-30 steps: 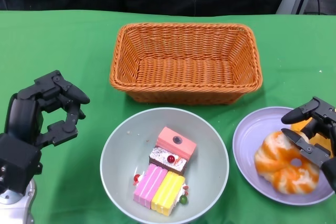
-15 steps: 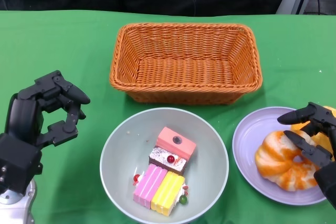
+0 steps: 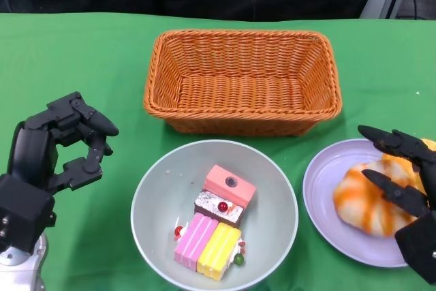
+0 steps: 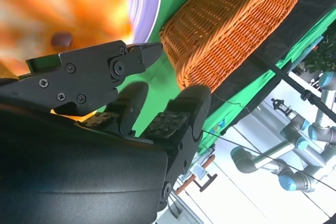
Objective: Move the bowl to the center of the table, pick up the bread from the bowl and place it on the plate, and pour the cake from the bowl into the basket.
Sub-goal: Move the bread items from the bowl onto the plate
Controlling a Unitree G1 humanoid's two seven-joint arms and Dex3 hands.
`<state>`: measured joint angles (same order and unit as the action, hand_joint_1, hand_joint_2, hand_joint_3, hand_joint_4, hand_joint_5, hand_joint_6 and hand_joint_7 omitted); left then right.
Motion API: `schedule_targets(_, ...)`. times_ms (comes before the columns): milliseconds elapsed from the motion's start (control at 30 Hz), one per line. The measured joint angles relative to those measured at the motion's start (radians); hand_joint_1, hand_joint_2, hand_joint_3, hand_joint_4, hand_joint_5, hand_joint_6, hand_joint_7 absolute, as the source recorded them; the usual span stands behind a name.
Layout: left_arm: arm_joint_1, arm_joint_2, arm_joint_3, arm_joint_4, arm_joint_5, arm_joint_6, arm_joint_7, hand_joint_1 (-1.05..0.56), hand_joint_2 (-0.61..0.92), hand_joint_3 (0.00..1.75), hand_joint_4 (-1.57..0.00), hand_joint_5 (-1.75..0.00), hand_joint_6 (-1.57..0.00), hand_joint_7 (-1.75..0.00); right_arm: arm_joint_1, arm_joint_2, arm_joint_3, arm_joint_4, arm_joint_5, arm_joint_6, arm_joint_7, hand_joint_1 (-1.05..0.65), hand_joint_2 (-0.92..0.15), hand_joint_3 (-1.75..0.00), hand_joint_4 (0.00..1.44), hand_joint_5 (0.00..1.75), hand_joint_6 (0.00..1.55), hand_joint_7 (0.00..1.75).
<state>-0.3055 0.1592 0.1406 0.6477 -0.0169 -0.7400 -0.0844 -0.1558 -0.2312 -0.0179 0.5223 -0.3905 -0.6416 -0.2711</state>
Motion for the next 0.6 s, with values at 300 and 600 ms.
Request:
schedule_targets(300,0.0,0.0,-0.003,0.0,0.0,0.0,0.0,0.01,0.6,1.04,-0.81,-1.48,-0.85,-1.28,0.012,-0.019,0.02,-0.04,-0.049,0.002,-0.029,-0.16,-0.86,0.0,0.39,0.09,0.48,0.01)
schedule_targets(600,0.0,0.0,-0.002,0.0,-0.003,-0.004,-0.011,0.0,0.61,1.02,-0.81,-1.48,-0.85,-1.27,0.018,0.063,0.02,-0.086,0.275,-0.136,0.105,-0.05,-0.9,-0.11,0.81,0.58,0.88,0.21)
